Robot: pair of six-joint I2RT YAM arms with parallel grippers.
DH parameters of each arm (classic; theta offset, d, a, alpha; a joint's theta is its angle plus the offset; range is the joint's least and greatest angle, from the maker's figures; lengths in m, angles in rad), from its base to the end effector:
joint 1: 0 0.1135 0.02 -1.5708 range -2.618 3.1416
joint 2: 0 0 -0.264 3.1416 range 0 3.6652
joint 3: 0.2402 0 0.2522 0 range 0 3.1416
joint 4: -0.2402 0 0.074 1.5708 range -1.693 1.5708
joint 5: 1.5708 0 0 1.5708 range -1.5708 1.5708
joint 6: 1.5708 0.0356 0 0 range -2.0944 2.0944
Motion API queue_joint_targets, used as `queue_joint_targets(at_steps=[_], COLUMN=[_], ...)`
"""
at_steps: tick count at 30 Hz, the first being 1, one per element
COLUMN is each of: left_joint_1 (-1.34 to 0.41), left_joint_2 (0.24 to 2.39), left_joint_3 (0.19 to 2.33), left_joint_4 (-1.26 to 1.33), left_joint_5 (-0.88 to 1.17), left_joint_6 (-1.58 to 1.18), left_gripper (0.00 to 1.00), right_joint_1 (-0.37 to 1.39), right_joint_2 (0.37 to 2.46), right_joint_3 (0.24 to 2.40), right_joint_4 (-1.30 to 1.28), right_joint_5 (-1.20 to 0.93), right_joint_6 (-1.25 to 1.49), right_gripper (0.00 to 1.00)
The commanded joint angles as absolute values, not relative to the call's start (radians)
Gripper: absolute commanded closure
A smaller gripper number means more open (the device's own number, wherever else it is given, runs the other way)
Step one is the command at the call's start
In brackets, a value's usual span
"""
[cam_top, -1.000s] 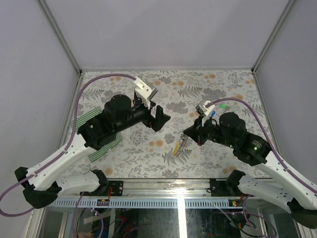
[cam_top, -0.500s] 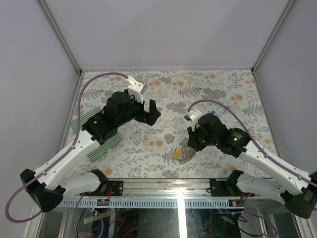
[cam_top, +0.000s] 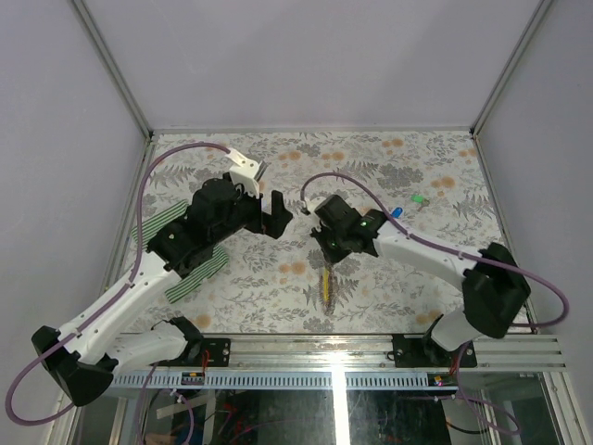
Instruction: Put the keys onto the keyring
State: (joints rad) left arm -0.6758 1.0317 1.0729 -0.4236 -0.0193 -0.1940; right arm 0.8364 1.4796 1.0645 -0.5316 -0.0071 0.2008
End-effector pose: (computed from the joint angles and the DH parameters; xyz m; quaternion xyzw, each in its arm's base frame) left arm 0.1787 -0.1424 0.3692 0.1924 0.8059 -0.2286 0.5111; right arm 0.2065 0.2290 0.2436 -0.2984 0.9037 0.1551 0.2650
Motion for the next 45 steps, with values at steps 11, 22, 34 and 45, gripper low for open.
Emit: queue_joint_targets(at_steps=[11,22,34,45], left_joint_1=[-0.623,-0.56,-0.497,-0.497], left_joint_2=[0.956,1.053,1.075,1.053], left_joint_3=[1.007,0.968,0.858,0.829], left_joint_4=[-0.474,-0.429,-0.329,-0.317], left_joint_5=[-0.068,-0.038,0.037,0.076], left_joint_6=[-0.197,-0.271,-0.233,-0.203], left_gripper=[0.0,0.0,0.0,0.02], right_joint_1=[0.813,0.602,0.188,0.022], right_joint_2=[1.684,1.363,1.463,1.656], right_joint_3=[1.198,0.956,1.006,1.051], right_joint_4=[-0.205,-0.179,-0.281,-0.196], right_joint_5=[-0.131,0.067,0.086,-0.207], right_joint_6=[0.247,0.328,0.474,0.384], right_gripper=[0.67,0.41,0.39,0.42])
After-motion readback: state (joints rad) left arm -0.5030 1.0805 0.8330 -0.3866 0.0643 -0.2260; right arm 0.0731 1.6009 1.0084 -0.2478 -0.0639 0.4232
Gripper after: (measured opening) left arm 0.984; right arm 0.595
